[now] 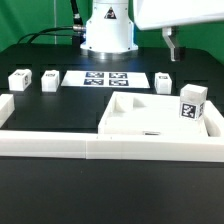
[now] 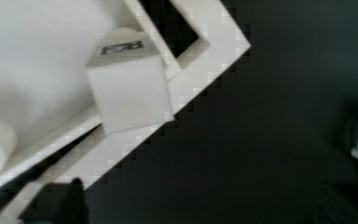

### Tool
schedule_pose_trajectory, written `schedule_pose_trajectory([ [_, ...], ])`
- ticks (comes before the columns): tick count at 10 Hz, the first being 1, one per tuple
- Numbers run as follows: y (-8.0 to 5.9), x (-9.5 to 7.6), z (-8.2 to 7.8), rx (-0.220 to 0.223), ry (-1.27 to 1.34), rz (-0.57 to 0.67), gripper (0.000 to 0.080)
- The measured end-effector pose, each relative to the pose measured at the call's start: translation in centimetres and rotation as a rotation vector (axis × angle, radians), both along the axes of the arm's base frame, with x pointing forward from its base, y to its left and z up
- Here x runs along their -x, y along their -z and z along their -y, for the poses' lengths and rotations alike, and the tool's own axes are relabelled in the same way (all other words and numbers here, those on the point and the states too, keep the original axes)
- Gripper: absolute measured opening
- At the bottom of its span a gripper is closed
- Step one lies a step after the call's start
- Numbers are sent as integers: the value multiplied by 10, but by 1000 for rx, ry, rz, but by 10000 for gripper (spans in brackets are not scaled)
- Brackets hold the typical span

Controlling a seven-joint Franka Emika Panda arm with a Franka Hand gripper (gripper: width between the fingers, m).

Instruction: Assemble square table

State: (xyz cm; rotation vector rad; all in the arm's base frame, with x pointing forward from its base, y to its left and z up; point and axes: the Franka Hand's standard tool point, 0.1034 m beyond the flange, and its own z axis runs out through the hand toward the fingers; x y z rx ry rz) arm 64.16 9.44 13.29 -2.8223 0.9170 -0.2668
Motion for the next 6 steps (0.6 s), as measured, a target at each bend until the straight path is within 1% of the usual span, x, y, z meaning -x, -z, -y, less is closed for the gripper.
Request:
schedule_pose_trajectory([
  [2, 0, 0, 1, 25, -103, 10, 649],
  [3, 3, 1, 1, 51, -178, 37, 649],
  [4, 13, 11, -4, 74, -235, 55, 649],
  [5, 12, 19, -19, 98, -331, 34, 649],
  [6, 3, 19, -22, 150, -544, 56, 649],
])
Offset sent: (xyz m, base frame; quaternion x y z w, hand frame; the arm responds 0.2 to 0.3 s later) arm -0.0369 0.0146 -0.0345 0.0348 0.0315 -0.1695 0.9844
